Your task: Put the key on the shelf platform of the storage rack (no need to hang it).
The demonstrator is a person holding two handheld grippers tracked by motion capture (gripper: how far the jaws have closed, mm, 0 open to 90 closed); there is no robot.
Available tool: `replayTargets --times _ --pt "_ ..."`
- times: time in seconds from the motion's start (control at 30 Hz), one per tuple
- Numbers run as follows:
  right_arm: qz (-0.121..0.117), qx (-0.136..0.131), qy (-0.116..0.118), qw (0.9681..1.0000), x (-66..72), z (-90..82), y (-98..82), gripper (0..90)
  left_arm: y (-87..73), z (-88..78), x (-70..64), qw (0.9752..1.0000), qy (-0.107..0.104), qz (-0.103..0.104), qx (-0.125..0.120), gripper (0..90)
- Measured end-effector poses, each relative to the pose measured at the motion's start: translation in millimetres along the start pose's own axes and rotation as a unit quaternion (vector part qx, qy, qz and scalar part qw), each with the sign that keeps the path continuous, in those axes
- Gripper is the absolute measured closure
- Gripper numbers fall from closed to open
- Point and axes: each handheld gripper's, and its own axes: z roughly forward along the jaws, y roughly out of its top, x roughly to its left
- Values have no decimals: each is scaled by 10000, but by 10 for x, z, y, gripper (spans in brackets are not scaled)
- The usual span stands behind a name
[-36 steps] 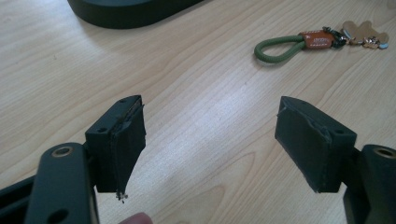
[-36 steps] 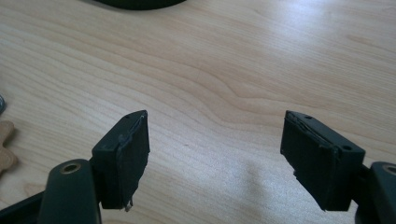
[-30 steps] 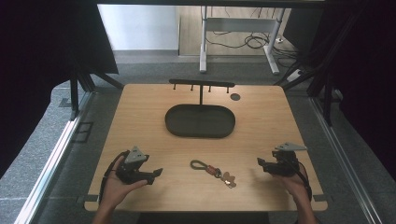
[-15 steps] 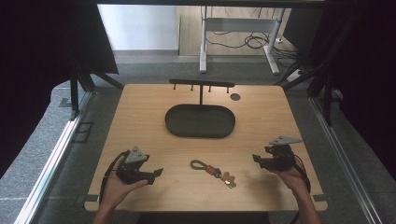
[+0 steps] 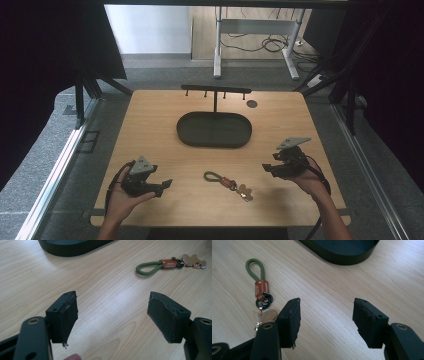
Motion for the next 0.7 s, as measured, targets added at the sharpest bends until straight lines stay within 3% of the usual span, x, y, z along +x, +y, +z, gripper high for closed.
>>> replayTargets --times 0.3,0.7 --pt "-189 305 167 9992 67 20 165 453 -4 -59 25 9999 7 -46 -97 248" --pt "-524 799 462 9944 222 220 358 504 -6 -33 25 10000 -16 -21 -60 248"
